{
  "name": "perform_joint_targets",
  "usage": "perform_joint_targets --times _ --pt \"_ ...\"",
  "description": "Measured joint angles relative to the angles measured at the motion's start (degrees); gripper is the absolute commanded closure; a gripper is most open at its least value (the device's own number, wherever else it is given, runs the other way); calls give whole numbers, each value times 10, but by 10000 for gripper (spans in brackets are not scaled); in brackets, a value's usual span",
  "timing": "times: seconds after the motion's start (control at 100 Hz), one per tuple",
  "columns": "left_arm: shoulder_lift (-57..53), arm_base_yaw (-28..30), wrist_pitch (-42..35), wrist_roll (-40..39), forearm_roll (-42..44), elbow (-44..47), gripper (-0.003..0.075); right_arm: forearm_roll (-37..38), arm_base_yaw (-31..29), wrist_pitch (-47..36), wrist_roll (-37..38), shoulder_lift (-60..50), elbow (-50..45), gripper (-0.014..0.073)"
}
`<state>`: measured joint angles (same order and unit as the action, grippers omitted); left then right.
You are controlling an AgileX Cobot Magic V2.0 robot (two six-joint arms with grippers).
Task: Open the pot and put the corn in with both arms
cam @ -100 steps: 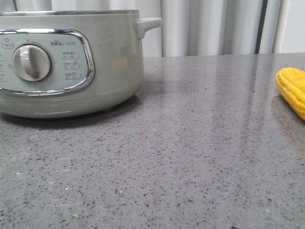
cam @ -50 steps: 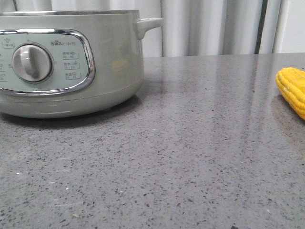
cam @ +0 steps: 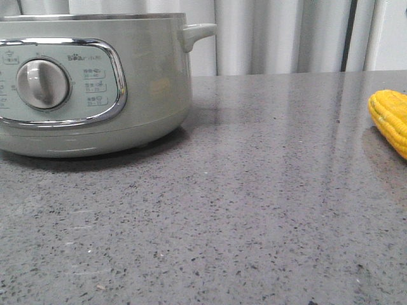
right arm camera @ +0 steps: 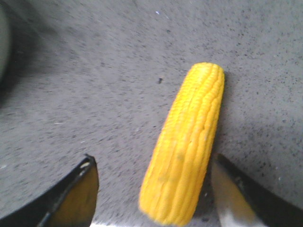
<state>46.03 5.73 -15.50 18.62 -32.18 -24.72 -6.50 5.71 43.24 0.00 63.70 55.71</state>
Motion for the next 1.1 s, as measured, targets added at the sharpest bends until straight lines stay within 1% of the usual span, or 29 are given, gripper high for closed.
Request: perform_joint_targets --times 0.23,0.41,0.48,0.53,0.58,0.65,0.7,0.78,0.9,1.0,1.1 --pt "-111 -53 7 0 -1 0 278 8 -29 -1 9 128 34 154" --pt "-153 -67 9 0 -1 0 282 10 -31 4 11 202 35 165" --pt "-155 -67 9 0 -1 0 282 6 -31 8 15 218 35 233" --pt "-155 -67 9 0 -1 0 282 4 -31 12 17 225 35 316" --pt "-155 -67 9 0 -1 0 282 2 -31 13 17 225 36 422" --pt "-155 -67 9 0 -1 0 281 -9 -31 17 17 224 45 532" --pt "-155 -67 9 0 -1 0 282 -20 -31 21 15 219 55 571" --pt "-155 -67 9 0 -1 0 282 -47 -29 22 -3 199 83 575" --pt "-155 -67 12 0 -1 0 282 -86 0 19 -29 166 157 575" --pt "-155 -67 19 0 -1 0 286 -99 54 10 -34 159 228 575" --pt "-155 -67 26 0 -1 0 344 -104 114 -9 -36 167 289 575"
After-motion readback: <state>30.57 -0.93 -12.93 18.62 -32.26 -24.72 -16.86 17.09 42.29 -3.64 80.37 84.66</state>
